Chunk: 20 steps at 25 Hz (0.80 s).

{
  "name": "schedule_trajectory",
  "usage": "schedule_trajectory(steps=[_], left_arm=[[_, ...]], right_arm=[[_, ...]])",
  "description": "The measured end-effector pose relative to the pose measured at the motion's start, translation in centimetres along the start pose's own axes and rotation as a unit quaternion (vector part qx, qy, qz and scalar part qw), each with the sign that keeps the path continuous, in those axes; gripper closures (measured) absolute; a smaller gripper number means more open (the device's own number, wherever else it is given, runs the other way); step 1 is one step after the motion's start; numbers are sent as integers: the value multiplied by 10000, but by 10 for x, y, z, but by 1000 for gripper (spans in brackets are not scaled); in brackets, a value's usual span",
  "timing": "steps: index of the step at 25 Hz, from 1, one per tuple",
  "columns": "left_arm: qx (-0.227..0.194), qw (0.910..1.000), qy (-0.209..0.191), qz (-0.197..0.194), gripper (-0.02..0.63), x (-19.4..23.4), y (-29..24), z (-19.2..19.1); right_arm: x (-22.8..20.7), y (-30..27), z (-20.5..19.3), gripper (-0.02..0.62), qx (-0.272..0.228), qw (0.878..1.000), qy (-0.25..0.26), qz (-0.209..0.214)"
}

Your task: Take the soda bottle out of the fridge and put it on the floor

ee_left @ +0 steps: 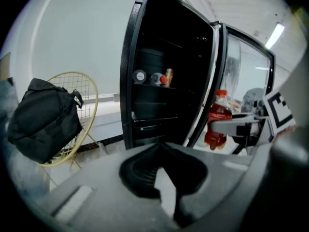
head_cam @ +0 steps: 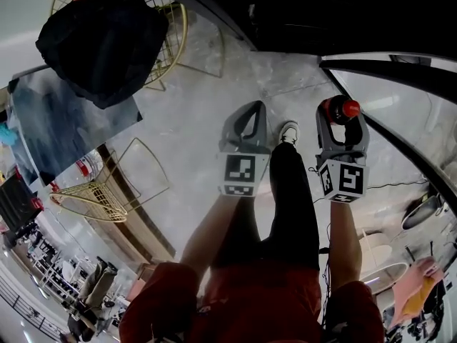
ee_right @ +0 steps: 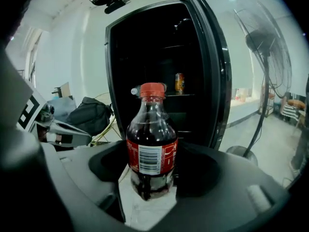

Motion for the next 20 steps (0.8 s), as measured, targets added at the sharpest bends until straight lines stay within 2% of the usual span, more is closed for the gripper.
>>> schedule_trajectory(steps=[5,11,17,20], left_arm=[[161,9998,-131,-39,606,1,8,-17],[429,9990,-75,-93,606,6,12,-38],[464,9988,134,-78,606,14,15,-46],[453,9989,117,-18,606,17,14,-48]], right_arm=[[9,4,-20,295,295,9994,-44,191],[20,-1,-31,295,334,9985,-346,275],[29,-11,-34,295,376,9973,-393,499],[33,-17,-34,295,382,9967,-367,622]])
Point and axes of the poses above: the fingertips, and each gripper's own axes: y backward along the fingers, x to its left, z out of its top, the point moved 9 cm from there along y, backward along the fingers, and after that the axes turned 13 degrees about z, right-handed, at the moved point
